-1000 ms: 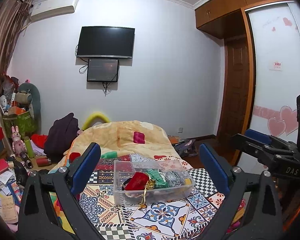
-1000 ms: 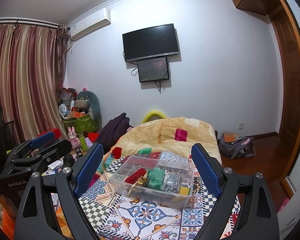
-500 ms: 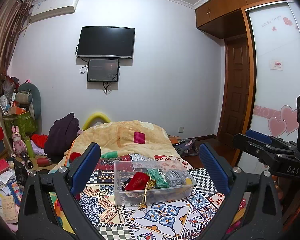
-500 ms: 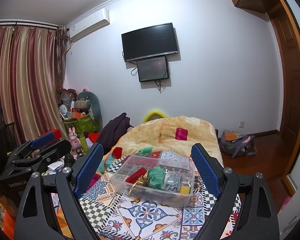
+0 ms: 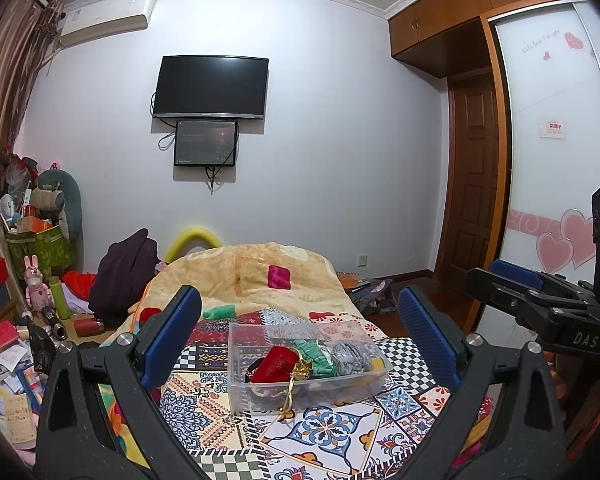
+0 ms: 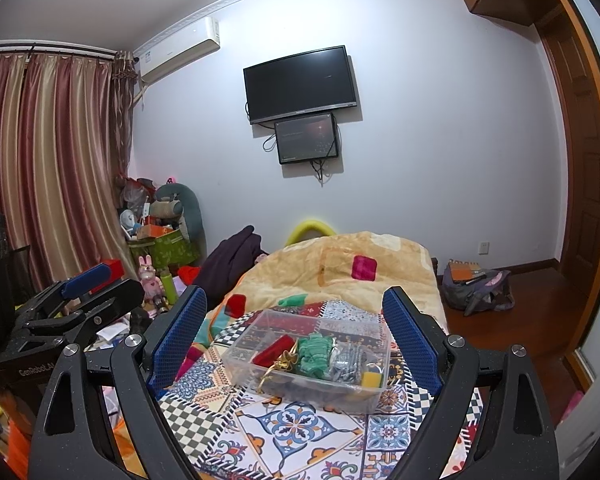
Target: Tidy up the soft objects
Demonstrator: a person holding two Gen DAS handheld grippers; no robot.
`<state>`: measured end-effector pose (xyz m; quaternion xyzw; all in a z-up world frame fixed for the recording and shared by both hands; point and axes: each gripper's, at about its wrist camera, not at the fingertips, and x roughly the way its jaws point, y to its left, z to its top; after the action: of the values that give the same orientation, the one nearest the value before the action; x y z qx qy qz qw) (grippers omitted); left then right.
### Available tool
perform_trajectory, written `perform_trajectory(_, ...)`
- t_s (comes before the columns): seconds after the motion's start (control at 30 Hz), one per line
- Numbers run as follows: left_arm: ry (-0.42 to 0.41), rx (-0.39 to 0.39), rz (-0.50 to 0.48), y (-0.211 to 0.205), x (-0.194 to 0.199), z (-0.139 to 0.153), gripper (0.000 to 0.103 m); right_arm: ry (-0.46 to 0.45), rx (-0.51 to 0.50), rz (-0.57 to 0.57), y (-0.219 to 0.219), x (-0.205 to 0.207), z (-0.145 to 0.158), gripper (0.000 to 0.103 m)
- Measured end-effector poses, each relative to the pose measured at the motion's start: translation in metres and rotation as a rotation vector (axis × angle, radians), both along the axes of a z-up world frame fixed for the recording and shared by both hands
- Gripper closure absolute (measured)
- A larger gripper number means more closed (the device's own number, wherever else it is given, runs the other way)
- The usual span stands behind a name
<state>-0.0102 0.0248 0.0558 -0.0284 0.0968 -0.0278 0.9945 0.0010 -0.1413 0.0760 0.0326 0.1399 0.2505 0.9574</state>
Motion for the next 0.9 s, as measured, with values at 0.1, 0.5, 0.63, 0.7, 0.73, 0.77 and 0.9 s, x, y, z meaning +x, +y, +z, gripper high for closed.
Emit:
perform_trajectory(0.1, 0.0, 0.0, 0.001, -0.0001, 0.0001, 0.0001, 0.003, -0.001, 0.0, 0.0, 0.0001, -0.0001, 0.0, 0.014)
perform_trajectory(0.5, 0.001, 0.0, -0.001, -0.0004, 0.0, 0.0, 0.003, -0.002, 0.001, 0.002, 0.0008, -0.0025, 0.0009, 0.014)
perform_trajectory(0.63, 0.005, -0.001, -0.003, 0.0002, 0.0003, 0.0003, 0.003, -0.002, 0.001, 0.002, 0.0007, -0.0024, 0.0008, 0.014)
perform_trajectory(0.7, 0.005, -0.005, -0.007, 0.0009, 0.0002, 0.0005, 0.003, -0.001, 0.001, 0.002, 0.0006, -0.0023, 0.0009, 0.014)
perform_trajectory(0.73, 0.005, -0.008, -0.007, 0.0007, 0.0004, 0.0004, 0.003, -0.001, 0.001, 0.001, 0.0011, -0.0028, 0.0014, 0.014)
perform_trajectory(0.77, 0.006, -0.01, -0.006, 0.0008, 0.0005, 0.0003, 0.003, -0.001, 0.001, 0.002, 0.0007, -0.0024, 0.001, 0.014)
perform_trajectory(0.9, 0.016, -0.025, -0.007, 0.0035, 0.0022, -0.0001, 0.003, 0.0, 0.0, 0.002, 0.0009, -0.0026, 0.001, 0.014)
